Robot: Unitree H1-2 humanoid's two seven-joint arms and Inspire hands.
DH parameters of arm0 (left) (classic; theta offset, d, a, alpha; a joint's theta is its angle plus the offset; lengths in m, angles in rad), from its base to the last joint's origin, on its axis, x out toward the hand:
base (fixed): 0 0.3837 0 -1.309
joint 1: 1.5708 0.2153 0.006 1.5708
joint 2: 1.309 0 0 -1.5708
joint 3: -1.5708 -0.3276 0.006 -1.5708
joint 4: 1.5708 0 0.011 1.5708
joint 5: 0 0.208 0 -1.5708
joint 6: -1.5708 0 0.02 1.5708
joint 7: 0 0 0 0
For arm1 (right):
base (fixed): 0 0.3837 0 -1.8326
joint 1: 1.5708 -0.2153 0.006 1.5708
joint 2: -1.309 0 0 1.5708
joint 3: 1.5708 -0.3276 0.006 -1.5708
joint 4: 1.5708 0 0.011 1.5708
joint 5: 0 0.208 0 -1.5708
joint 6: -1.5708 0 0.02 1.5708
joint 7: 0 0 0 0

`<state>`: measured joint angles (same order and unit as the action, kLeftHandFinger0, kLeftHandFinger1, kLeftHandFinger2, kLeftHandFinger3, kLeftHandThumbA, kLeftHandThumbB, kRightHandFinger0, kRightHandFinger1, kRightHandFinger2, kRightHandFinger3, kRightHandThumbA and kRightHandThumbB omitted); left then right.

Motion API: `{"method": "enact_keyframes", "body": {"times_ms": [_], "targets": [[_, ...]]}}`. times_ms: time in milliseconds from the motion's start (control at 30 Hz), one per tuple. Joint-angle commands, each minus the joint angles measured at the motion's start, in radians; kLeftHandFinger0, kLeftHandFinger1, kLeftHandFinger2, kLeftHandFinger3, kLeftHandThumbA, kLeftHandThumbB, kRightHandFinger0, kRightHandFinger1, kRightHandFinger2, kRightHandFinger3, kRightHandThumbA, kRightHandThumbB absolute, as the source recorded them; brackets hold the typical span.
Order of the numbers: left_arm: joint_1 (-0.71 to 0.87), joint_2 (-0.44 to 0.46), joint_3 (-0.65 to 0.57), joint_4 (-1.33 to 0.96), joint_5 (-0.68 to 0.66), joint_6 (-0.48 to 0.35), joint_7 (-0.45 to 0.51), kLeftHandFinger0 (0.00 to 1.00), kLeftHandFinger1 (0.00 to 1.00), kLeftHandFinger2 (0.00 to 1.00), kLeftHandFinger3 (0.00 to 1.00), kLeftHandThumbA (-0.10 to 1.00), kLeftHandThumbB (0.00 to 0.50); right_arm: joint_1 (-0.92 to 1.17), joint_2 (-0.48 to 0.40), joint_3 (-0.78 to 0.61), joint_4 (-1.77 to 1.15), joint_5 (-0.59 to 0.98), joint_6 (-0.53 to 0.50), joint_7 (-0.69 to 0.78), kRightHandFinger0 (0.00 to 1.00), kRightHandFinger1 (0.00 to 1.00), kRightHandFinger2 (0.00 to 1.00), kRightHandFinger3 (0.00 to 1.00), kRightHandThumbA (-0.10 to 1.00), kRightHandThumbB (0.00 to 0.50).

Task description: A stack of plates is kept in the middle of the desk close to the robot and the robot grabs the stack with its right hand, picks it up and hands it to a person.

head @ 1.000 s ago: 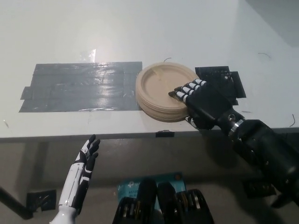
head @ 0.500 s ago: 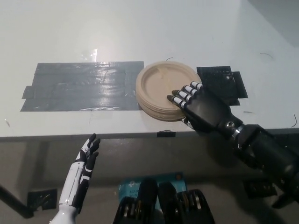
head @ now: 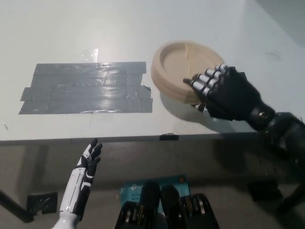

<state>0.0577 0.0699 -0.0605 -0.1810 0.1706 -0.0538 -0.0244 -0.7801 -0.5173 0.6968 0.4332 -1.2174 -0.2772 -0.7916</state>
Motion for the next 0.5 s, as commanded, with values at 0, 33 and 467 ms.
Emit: {"method": "enact_keyframes", "body": {"times_ms": [0,33,467], "targets": [[0.009,0.004,-0.002,-0.044,0.004,-0.015,0.0,1.0,1.0,1.0,1.0,1.0,0.0,-0.029,-0.018,-0.075,-0.139,0.034,-0.026,0.003,0.0,0.0,0.0,0.0,-0.1,0.345],[0.009,0.002,-0.003,-0.043,0.004,-0.016,0.0,1.0,1.0,1.0,1.0,1.0,0.0,-0.023,-0.019,-0.084,-0.155,0.035,-0.027,0.014,0.0,0.0,0.0,0.0,-0.1,0.345],[-0.004,0.016,0.011,-0.047,-0.017,-0.01,-0.01,1.0,1.0,1.0,1.0,1.0,0.0,-0.05,0.035,-0.107,-0.118,0.002,-0.054,0.016,0.0,0.0,0.0,0.01,-0.1,0.334]]}}
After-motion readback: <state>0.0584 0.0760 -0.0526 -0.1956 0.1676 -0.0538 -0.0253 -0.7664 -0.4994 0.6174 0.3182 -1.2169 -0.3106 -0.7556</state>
